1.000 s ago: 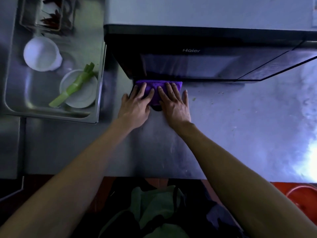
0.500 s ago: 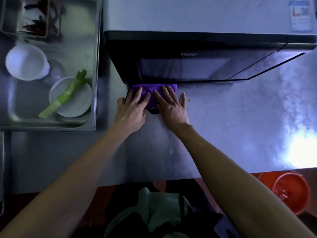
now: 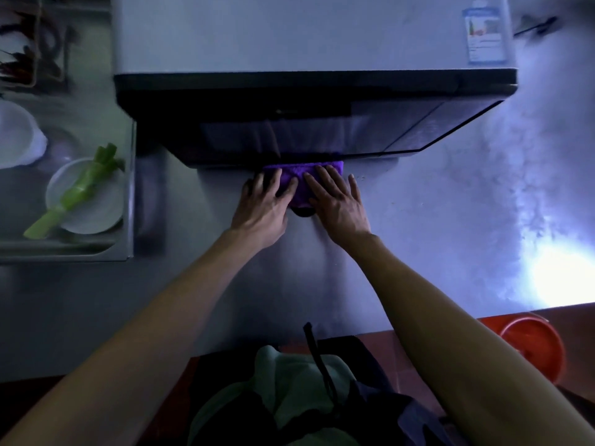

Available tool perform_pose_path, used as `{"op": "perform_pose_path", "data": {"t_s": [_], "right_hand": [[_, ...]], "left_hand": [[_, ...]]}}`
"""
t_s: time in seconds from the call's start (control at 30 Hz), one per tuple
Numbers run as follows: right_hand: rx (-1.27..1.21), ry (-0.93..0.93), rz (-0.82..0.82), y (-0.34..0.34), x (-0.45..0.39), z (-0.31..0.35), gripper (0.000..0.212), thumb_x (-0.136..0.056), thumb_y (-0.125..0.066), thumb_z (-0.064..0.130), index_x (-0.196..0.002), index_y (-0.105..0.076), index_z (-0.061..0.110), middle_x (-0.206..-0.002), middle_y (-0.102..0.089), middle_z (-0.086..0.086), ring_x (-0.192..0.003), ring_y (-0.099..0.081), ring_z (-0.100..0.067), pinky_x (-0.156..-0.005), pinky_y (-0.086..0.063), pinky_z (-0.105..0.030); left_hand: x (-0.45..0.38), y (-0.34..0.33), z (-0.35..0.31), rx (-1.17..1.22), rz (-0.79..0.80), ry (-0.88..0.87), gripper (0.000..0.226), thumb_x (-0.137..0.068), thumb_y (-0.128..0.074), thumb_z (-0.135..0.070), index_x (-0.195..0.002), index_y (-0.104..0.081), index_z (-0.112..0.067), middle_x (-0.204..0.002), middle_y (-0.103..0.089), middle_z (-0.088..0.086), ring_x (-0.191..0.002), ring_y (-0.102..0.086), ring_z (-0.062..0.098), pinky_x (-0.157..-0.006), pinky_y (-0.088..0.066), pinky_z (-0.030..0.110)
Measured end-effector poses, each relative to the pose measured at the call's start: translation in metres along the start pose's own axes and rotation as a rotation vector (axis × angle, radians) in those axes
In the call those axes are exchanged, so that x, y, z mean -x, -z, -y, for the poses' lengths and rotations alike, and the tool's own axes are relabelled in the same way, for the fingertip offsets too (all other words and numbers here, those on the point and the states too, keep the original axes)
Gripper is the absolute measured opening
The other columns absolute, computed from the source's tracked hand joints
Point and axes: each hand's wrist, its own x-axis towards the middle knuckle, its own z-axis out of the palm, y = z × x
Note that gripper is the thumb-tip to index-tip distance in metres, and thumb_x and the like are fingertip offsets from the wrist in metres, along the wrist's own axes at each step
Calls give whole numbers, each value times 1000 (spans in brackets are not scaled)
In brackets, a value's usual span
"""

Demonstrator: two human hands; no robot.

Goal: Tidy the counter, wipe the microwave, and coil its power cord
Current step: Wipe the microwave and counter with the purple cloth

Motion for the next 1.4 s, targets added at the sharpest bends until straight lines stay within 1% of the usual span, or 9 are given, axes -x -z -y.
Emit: {"op": "perform_pose_path", "data": {"t_s": [0.23, 0.5, 0.7, 0.8, 0.9, 0.97, 1.07, 1.27, 1.4], "right_hand": [[-15, 16, -35, 16, 19, -88, 55, -107, -33, 40, -158, -15, 29, -166, -12, -2, -154, -6, -23, -123, 0, -52], [-43, -7, -48, 29, 40, -170, 54, -107, -34, 37, -158, -19, 26, -166, -15, -4, -154, -7, -24, -121, -1, -57], [-82, -54, -80, 33, 55, -213, 52, -107, -36, 33, -157, -23, 26, -165, -17, -4, -154, -7, -24, -121, -5, -59], [-117, -110, -113, 30, 62, -221, 51, -106, -39, 31, -156, -28, 25, -164, -21, -5, -153, -12, -26, -121, -10, -56], [-102, -143, -149, 24, 71, -217, 50, -105, -42, 31, -154, -34, 23, -162, -28, -7, -151, -19, -28, -120, -19, -52], [-85, -146, -159, 17, 82, -207, 50, -104, -44, 31, -153, -37, 22, -160, -31, -9, -150, -22, -30, -119, -21, -50], [-99, -139, -171, 2, 105, -185, 49, -103, -47, 29, -151, -41, 20, -158, -35, -13, -148, -26, -34, -118, -23, -51], [-142, -144, -227, -24, 138, -111, 48, -99, -51, 22, -145, -49, 11, -151, -42, -22, -143, -34, -42, -115, -29, -52], [-116, -120, -194, -33, 136, -57, 50, -94, -56, 19, -142, -51, 7, -146, -47, -27, -138, -39, -46, -111, -37, -54]], "left_hand": [[-44, 0, -81, 3, 13, 12, 71, -93, -53, -30, -156, -22, -22, -161, -15, 13, -140, -24, 41, -112, -28, 55], [-88, 1, -160, 13, 26, 11, 70, -92, -51, -29, -156, -23, -25, -162, -15, 11, -140, -23, 39, -114, -24, 56], [-110, -2, -204, 79, 43, 19, 71, -94, -49, -28, -157, -16, -28, -165, -8, 9, -145, -14, 40, -116, -20, 59], [-116, -2, -220, 120, 71, 29, 69, -96, -48, -27, -157, -16, -30, -166, -5, 5, -148, -10, 39, -117, -18, 58], [-111, -2, -221, 118, 54, 6, 68, -95, -50, -26, -156, -21, -31, -164, -8, 5, -147, -14, 37, -116, -20, 55], [-98, -5, -217, 107, 16, -29, 67, -93, -53, -26, -154, -25, -31, -161, -13, 5, -144, -19, 36, -113, -25, 54], [-65, -15, -210, 120, 19, -56, 68, -91, -54, -25, -153, -27, -31, -160, -13, 5, -143, -19, 35, -111, -26, 54], [3, -35, -174, 144, 16, -75, 68, -91, -57, -24, -153, -29, -28, -161, -14, 6, -146, -17, 36, -112, -26, 57], [37, -41, -131, 155, 13, -59, 67, -89, -58, -24, -151, -33, -29, -161, -16, 5, -146, -18, 34, -112, -25, 58]]}}
